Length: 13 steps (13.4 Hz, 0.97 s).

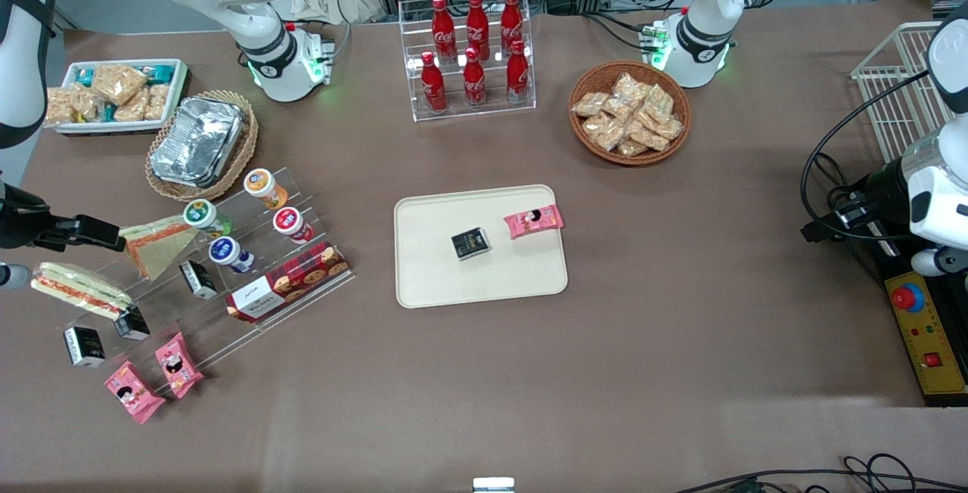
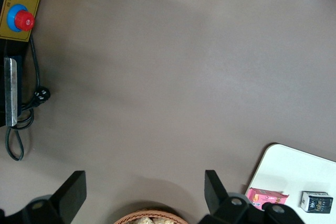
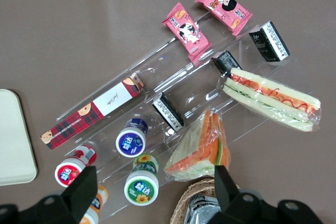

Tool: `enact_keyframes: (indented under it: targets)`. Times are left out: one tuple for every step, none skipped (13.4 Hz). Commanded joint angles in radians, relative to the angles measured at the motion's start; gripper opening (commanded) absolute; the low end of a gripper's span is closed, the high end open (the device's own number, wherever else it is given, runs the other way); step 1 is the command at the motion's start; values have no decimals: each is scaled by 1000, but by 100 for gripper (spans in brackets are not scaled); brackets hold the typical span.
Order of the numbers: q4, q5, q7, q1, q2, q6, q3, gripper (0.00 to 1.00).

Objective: Place sandwich on tray
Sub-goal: 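Move the right gripper toward the wrapped sandwich on the acrylic rack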

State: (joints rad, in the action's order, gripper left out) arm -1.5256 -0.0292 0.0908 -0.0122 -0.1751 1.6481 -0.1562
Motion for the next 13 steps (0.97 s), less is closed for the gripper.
enact_keyframes:
  targets:
    - [16, 11, 18, 5, -10, 2, -3, 99]
    - [18, 11, 17, 5, -11, 1, -2, 99]
    - [18, 11, 15, 5, -12, 2, -2, 99]
    - [18, 9, 18, 6, -17, 4, -8, 99]
    - [18, 12, 18, 3, -14, 4, -11, 99]
    - [16, 6, 17, 2, -12, 9, -10, 99]
    - [13, 5, 17, 3, -12, 24, -9, 99]
    - [5, -3, 17, 2, -7, 13, -9, 99]
    - [1, -3, 7, -9, -4, -8, -8, 99]
    - [2, -3, 3, -12, -4, -10, -5, 99]
    - [4, -1, 19, -6, -4, -5, -5, 99]
    - [4, -1, 67, 6, -10, -5, -9, 99]
    - [7, -1, 195, 15, -15, -1, -13, 99]
